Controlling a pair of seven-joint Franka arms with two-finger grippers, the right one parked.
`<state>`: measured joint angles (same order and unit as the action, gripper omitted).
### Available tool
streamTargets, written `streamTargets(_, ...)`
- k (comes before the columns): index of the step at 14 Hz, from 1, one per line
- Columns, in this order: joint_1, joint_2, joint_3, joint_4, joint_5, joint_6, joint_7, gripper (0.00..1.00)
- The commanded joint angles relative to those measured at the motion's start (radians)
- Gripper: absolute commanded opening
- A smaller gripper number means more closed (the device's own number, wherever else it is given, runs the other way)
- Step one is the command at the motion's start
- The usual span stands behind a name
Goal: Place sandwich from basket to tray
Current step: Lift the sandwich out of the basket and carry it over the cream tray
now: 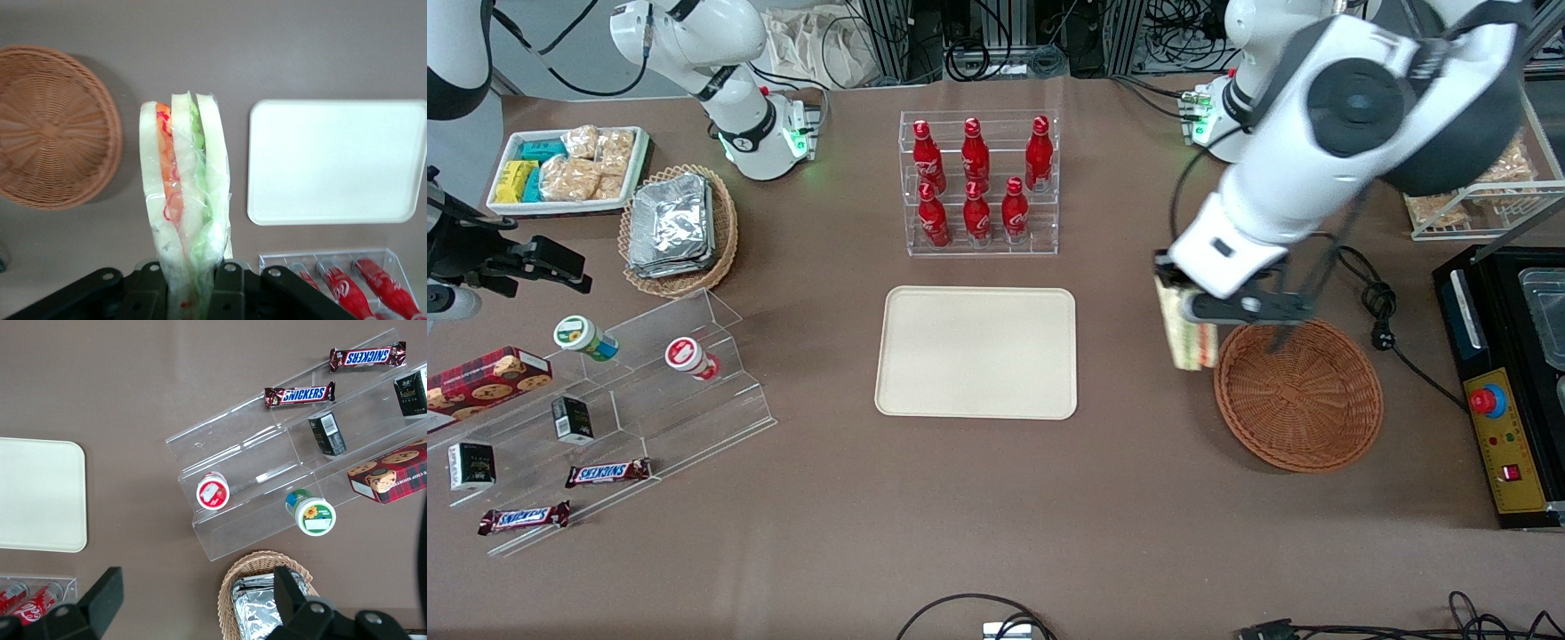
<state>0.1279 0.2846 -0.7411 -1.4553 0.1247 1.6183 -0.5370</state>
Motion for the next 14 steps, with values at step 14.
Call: streamTargets(14, -0.307, 0.534, 0.011, 0.001, 0.489, 0.308, -0.343, 0.0)
